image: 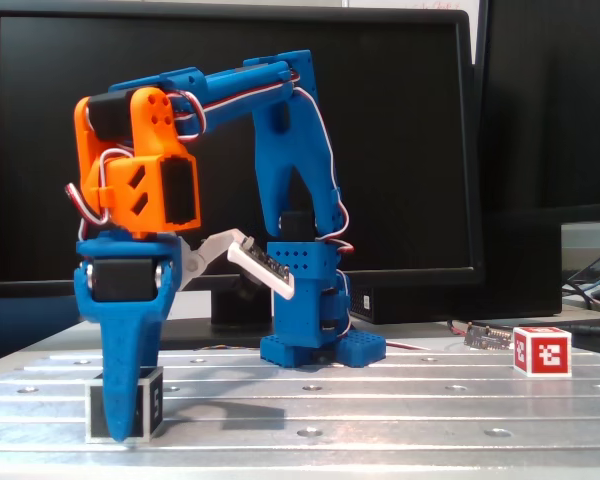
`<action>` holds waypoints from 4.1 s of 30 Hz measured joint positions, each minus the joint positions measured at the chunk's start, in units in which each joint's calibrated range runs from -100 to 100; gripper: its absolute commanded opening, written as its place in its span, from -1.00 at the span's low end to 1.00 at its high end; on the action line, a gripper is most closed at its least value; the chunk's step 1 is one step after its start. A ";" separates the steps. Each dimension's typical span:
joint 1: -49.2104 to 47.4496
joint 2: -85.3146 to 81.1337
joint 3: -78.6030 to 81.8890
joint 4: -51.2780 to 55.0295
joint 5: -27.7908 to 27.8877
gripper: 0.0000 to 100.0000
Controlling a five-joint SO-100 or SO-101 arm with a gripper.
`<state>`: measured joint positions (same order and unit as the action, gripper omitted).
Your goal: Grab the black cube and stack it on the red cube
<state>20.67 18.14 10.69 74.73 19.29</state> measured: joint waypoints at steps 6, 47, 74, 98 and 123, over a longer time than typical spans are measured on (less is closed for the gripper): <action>0.22 0.08 0.00 0.00 0.00 -0.40; 0.22 0.08 0.00 0.00 0.00 -0.55; -2.00 0.08 -5.07 3.44 0.00 -0.55; -0.89 0.85 -1.00 -0.86 0.00 -0.56; -0.96 0.85 -1.00 -0.86 0.00 -0.69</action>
<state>19.70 18.99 9.69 73.87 19.29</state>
